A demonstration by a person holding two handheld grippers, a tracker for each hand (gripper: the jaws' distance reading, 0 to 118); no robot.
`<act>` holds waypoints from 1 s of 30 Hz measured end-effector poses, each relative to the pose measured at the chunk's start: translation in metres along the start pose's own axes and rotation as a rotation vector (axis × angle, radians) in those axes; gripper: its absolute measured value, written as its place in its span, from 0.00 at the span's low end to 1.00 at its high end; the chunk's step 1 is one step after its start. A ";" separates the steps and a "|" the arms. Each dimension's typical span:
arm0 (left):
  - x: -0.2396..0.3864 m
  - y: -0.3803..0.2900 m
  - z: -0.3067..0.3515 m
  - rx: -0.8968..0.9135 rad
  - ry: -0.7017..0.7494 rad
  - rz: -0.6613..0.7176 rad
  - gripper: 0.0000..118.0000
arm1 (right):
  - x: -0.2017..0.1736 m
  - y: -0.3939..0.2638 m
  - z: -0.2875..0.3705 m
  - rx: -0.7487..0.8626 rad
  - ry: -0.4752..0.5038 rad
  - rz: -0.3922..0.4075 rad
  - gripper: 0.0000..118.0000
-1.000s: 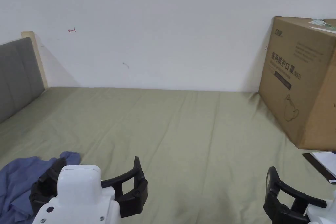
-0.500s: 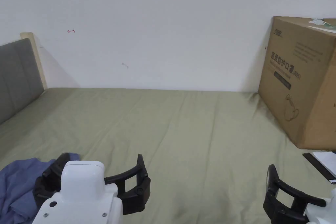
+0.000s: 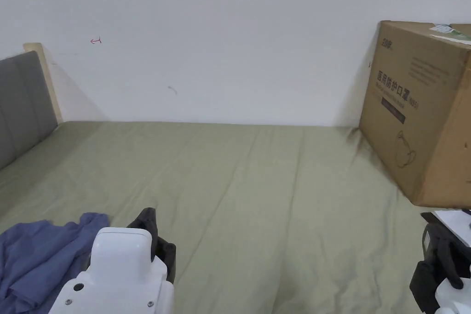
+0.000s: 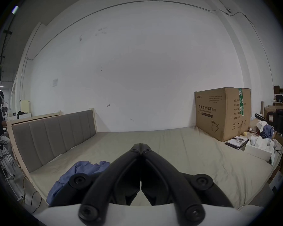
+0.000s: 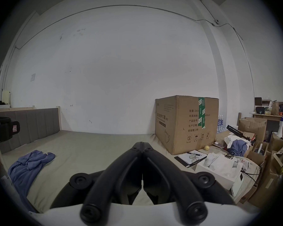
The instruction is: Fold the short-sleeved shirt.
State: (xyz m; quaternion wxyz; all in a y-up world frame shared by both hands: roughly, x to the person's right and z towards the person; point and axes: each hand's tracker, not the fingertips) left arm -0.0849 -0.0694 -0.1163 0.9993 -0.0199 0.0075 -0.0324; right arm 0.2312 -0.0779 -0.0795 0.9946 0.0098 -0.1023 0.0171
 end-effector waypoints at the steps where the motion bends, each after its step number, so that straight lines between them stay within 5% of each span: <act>1: 0.000 0.000 0.000 0.005 -0.007 -0.003 0.00 | 0.001 0.000 0.000 -0.001 0.000 -0.003 0.00; 17: -0.016 -0.005 0.002 -0.007 0.014 0.023 0.00 | -0.013 -0.002 -0.004 -0.034 -0.011 -0.003 0.00; 30: -0.182 -0.020 0.090 -0.095 0.479 -0.009 0.00 | -0.181 0.005 -0.015 -0.047 0.528 -0.034 0.00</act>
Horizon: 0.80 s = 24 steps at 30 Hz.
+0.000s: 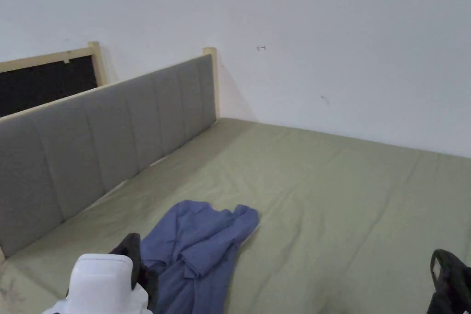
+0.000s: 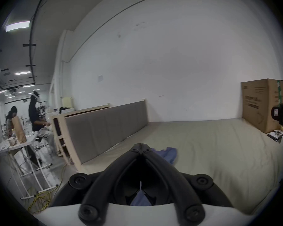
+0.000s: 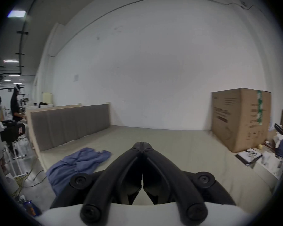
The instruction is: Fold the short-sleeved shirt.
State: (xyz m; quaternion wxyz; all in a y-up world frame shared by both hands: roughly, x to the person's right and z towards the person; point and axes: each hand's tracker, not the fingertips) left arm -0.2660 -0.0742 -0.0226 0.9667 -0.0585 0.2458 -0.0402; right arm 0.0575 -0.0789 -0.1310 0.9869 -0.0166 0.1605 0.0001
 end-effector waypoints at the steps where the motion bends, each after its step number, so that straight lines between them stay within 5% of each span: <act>1: -0.006 -0.003 0.000 -0.005 0.010 0.006 0.00 | -0.006 0.000 -0.002 -0.001 0.029 0.006 0.00; 7: 0.004 -0.003 -0.043 -0.070 -0.016 0.046 0.00 | -0.003 0.003 -0.010 -0.050 0.079 0.011 0.00; 13: 0.040 -0.018 -0.238 -0.603 -0.444 0.201 0.02 | 0.041 -0.010 -0.015 -0.207 0.026 -0.009 0.00; 14: 0.047 -0.032 -0.273 -0.708 -0.502 0.222 0.21 | 0.049 -0.014 -0.017 -0.235 0.006 -0.018 0.00; 16: 0.064 -0.061 -0.325 -0.835 -0.482 0.184 0.83 | 0.064 -0.021 -0.020 -0.274 -0.032 -0.046 0.00; 17: 0.074 -0.076 -0.346 -0.883 -0.434 0.144 1.00 | 0.070 -0.025 -0.021 -0.294 -0.050 -0.062 0.00; 21: 0.098 -0.109 -0.393 -0.898 -0.330 -0.016 0.97 | 0.093 -0.039 -0.027 -0.357 -0.127 -0.090 0.00; 24: 0.104 -0.144 -0.420 -1.091 -0.259 -0.110 0.96 | 0.102 -0.048 -0.031 -0.387 -0.138 -0.098 0.00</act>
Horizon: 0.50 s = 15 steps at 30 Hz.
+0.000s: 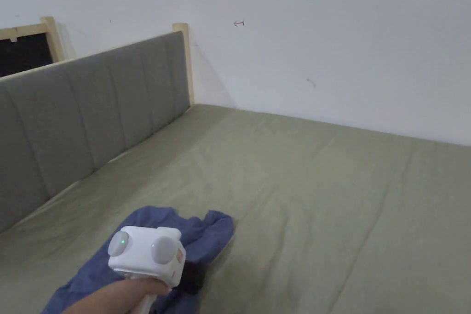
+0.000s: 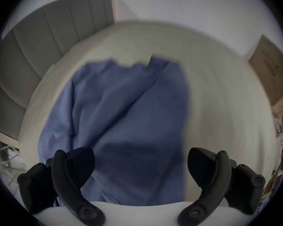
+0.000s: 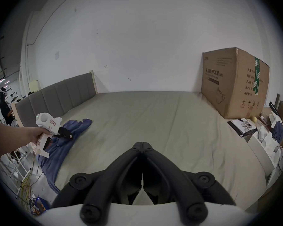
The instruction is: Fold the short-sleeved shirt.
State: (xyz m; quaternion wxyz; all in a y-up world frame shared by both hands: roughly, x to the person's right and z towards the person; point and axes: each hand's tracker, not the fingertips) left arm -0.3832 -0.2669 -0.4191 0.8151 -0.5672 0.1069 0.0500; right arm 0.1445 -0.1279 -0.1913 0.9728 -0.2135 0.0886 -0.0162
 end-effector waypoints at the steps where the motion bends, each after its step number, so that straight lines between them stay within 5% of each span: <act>1: -0.002 0.001 -0.019 -0.113 0.061 -0.003 0.99 | 0.000 -0.002 -0.002 -0.010 -0.001 0.002 0.00; 2: -0.008 0.002 -0.040 -0.200 0.062 0.022 1.00 | 0.001 -0.003 -0.004 -0.019 0.004 0.003 0.00; 3: -0.020 0.009 -0.032 -0.136 -0.070 0.088 1.00 | 0.000 -0.005 -0.006 -0.027 0.013 0.006 0.01; 5: -0.028 -0.016 -0.019 -0.037 -0.102 0.075 1.00 | -0.004 -0.008 -0.008 -0.039 0.029 0.006 0.00; 10: -0.025 -0.029 -0.001 0.019 -0.059 0.060 0.97 | -0.011 -0.013 -0.008 -0.067 0.088 -0.019 0.00; 12: -0.016 -0.029 0.017 0.095 -0.011 0.068 0.64 | -0.012 -0.011 -0.002 -0.072 0.108 -0.016 0.00; 13: -0.017 -0.029 0.030 0.131 -0.022 0.058 0.26 | -0.011 -0.010 0.003 -0.067 0.116 -0.013 0.00; 14: -0.018 -0.029 0.045 0.119 -0.029 0.071 0.05 | -0.011 -0.009 0.008 -0.057 0.121 -0.010 0.00; 15: -0.022 -0.025 0.059 0.135 -0.082 0.089 0.04 | -0.009 -0.006 0.015 -0.044 0.122 -0.006 0.00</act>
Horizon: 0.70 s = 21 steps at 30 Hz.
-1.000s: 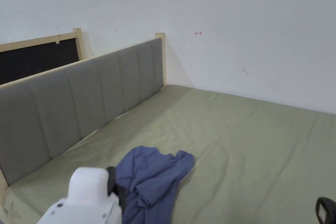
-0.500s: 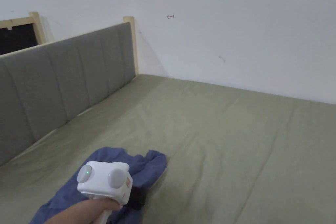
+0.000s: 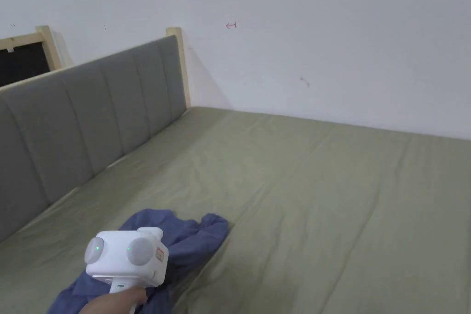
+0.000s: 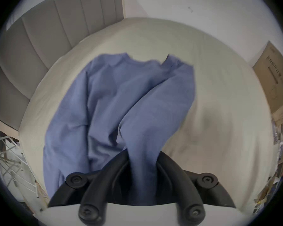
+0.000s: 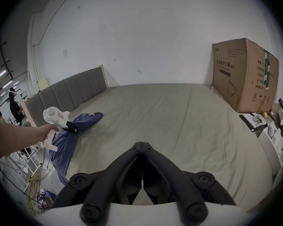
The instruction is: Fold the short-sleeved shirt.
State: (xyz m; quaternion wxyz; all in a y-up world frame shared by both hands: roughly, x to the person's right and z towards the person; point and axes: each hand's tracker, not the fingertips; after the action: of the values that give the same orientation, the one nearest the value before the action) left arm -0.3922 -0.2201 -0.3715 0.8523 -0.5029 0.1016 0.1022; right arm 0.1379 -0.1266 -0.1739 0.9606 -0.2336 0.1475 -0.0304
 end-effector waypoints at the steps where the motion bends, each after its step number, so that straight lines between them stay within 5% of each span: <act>1: -0.002 0.007 0.015 0.012 -0.051 0.013 0.04 | 0.001 0.002 0.007 0.014 0.003 0.003 0.00; 6: 0.032 0.041 0.168 0.308 -0.002 -0.260 0.05 | 0.010 0.013 0.045 0.105 -0.001 0.001 0.00; 12: 0.120 0.055 0.357 0.569 -0.274 -0.303 0.04 | 0.026 0.018 0.083 0.182 -0.034 -0.040 0.00; 17: 0.219 0.039 0.425 0.666 -0.460 -0.460 0.04 | 0.047 0.020 0.108 0.227 -0.072 -0.090 0.00; 21: 0.295 0.020 0.413 0.592 -0.631 -0.515 0.04 | 0.068 0.017 0.123 0.250 -0.134 -0.100 0.00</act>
State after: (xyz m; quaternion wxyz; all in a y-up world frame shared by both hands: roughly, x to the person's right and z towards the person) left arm -0.0856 0.1733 -0.2736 0.9452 -0.1928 -0.2636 0.0024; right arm 0.2390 -0.0660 -0.0955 0.9872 -0.1206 0.0664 -0.0808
